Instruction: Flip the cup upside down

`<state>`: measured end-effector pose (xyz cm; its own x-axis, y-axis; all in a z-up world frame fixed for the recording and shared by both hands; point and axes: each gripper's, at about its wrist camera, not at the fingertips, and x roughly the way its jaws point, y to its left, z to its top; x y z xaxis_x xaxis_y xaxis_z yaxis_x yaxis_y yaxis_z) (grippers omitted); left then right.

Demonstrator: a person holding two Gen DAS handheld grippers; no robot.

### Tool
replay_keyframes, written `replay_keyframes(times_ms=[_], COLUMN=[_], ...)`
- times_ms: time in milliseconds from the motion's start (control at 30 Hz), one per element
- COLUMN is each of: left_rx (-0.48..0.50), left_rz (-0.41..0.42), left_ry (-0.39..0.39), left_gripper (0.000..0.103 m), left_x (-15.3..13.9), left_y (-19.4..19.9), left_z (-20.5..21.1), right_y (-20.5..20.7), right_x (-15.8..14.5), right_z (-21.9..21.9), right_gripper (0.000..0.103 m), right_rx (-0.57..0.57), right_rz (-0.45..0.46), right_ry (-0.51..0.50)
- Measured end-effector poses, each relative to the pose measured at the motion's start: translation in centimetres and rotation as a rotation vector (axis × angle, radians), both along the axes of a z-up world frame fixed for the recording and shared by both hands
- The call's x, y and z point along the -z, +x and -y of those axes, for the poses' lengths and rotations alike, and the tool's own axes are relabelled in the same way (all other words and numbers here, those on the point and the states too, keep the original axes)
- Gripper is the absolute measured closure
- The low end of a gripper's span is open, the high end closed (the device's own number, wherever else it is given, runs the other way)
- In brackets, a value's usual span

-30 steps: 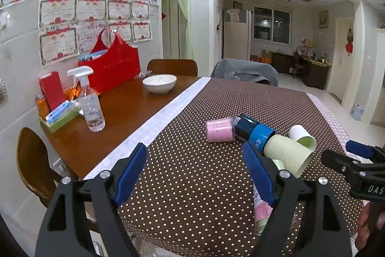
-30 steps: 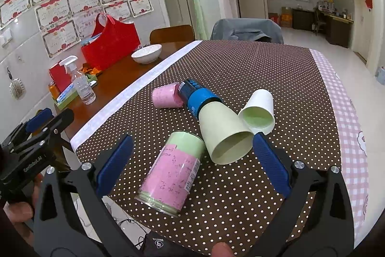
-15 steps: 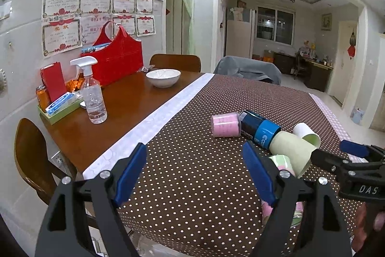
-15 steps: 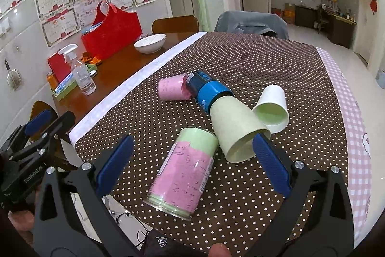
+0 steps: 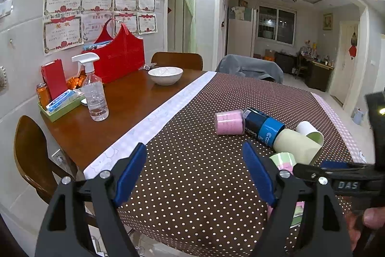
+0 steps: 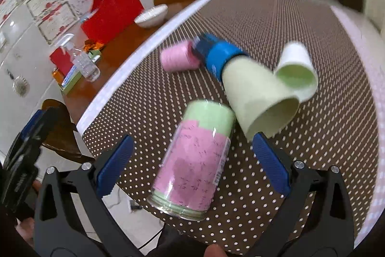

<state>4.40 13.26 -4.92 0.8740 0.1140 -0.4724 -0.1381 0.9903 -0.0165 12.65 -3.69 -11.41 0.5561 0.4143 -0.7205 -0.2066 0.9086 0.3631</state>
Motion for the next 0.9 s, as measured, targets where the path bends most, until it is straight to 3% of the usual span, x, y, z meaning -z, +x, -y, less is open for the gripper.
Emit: replay_keyframes(times_ms=[133,533,633,900], left_rx=[-0.008,0.018,0.025,0.027], left_rz=[-0.010,-0.050,-0.065,-0.079], left_ry=[-0.013,-0.026,-0.031,-0.044], left_gripper=[0.023,0.023,0.023,0.023], left_x=[0.4,1.8,2.2,2.7], left_y=[0.2,1.0,1.2,1.3], left_z=[-0.6,-0.4,-0.4,-0.7], right_y=[0.8,2.6,3.2,4.8], right_x=[1.3,2.5,3.2,4.1], right_z=[0.0,-1.1,-1.2,-1.8], right_gripper=[0.006,0.006,0.012,0.014], right_rx=[0.002,-0.015,-0.013,-0.015], right_rz=[-0.073,-0.143,-0.181,-0.242], right_ry=[0.040,0.025,0.050,0.070])
